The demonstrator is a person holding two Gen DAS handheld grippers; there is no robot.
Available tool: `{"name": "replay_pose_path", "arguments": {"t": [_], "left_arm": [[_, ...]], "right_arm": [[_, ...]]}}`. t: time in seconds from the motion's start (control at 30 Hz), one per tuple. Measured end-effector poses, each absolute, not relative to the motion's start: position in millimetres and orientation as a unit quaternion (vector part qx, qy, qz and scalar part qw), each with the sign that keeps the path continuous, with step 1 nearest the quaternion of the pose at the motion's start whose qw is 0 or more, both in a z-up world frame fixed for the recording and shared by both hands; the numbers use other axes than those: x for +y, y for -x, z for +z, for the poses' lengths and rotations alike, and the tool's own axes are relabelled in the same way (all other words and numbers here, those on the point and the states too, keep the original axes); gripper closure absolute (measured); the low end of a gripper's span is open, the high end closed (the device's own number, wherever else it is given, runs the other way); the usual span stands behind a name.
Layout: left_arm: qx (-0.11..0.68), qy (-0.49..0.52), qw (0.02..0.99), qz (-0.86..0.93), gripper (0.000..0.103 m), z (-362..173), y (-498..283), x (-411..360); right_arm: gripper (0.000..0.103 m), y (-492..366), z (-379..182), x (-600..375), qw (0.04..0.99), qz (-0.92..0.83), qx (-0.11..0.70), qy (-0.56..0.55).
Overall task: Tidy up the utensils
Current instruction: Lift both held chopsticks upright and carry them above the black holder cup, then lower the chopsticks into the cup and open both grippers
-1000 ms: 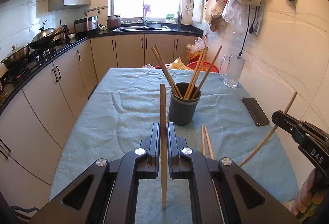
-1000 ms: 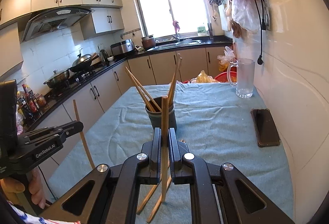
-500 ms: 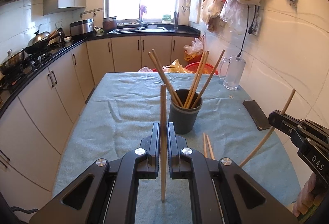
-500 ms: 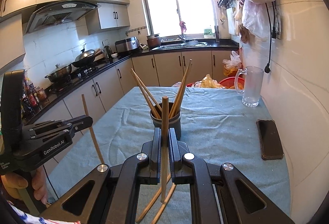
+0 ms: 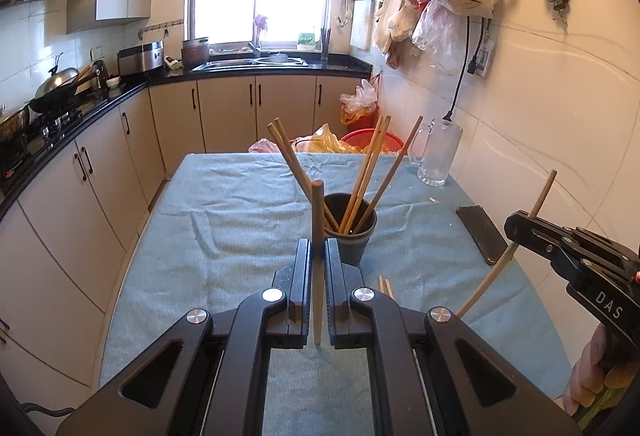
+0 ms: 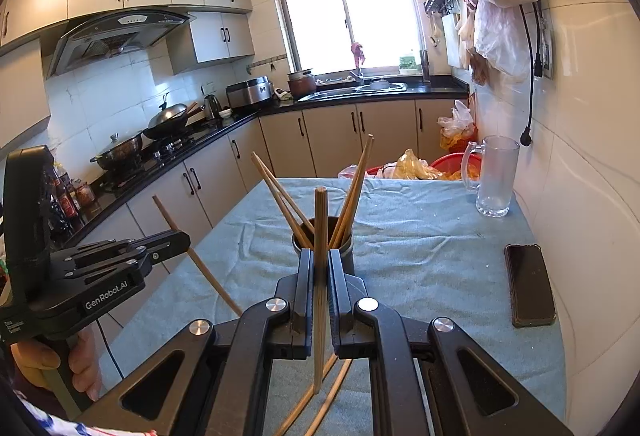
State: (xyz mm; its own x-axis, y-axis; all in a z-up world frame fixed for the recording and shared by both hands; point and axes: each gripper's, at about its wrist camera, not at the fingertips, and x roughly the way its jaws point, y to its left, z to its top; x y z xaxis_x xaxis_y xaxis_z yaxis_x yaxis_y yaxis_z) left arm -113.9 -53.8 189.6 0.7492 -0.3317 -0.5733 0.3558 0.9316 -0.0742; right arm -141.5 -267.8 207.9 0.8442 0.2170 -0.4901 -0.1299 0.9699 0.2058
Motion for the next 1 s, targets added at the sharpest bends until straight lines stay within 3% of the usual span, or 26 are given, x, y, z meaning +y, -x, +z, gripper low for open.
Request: {"name": "replay_pose_path", "arguments": {"t": [0.7, 1.0], "left_arm": [[0.271, 0.026, 0.938, -0.215, 0.097, 238.7, 98.4, -34.6], [0.2, 0.036, 0.955, -0.214, 0.097, 285.0, 77.3, -50.0]], "right_arm": [[0.096, 124.0, 239.9, -259.7, 0.965, 0.094, 0.232, -0.077], [0.096, 80.8, 273.3, -267.2, 0.971, 0.089, 0.198, -0.097]]}}
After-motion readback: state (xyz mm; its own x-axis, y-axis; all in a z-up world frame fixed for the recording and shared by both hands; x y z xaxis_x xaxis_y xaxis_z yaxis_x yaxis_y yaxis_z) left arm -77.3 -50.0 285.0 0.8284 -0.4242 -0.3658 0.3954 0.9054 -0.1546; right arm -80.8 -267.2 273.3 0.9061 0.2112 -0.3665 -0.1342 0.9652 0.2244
